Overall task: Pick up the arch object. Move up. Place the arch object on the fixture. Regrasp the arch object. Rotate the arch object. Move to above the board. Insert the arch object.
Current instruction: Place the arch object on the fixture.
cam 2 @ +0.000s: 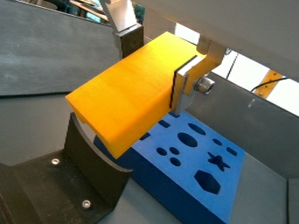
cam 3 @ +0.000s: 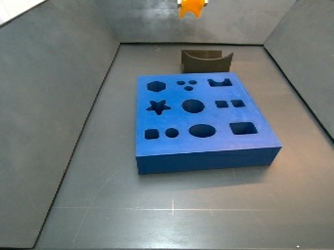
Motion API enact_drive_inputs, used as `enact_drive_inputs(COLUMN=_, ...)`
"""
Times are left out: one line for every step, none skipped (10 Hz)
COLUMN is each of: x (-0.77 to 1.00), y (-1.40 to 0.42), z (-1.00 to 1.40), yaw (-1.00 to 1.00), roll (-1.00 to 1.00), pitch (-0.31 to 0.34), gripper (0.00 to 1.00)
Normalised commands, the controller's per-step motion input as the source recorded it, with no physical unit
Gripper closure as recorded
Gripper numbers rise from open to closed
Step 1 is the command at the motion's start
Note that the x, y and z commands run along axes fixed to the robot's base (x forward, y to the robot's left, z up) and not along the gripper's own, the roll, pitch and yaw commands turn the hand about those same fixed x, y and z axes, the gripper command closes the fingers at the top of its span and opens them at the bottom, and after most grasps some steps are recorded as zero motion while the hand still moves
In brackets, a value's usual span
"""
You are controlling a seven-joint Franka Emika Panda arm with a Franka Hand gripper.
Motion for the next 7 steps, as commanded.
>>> enact_drive_inputs(x=0.74, y=0.03, z=-0.02, yaw=-0.05, roll=-0.18, pitch=0.044, gripper=1.00)
enact_drive_inputs(x=0.69, y=0.03, z=-0.02, yaw=-0.05, roll=-0.18, pitch=0.053, gripper=1.00)
enact_drive_inputs(x=0.65, y=0.03, z=-0.02, yaw=-0.05, roll=-0.17, pitch=0.062, gripper=1.00)
enact_drive_inputs(x=0.62, y=0.03, z=-0.02, yaw=-0.05, roll=-0.17, pitch=0.070, gripper=1.00)
enact_drive_inputs(x=0.57, y=0.03, z=-0.02, yaw=-0.05, roll=-0.17, pitch=0.081, gripper=1.00)
enact_drive_inputs(x=0.54, y=0.03, z=-0.01, yaw=-0.05, roll=-0.16, pitch=0.087, gripper=1.00)
enact_drive_inputs(x=0.32, y=0.13, z=-1.00, yaw=-0.01, roll=-1.00, pitch=0.271, gripper=1.00)
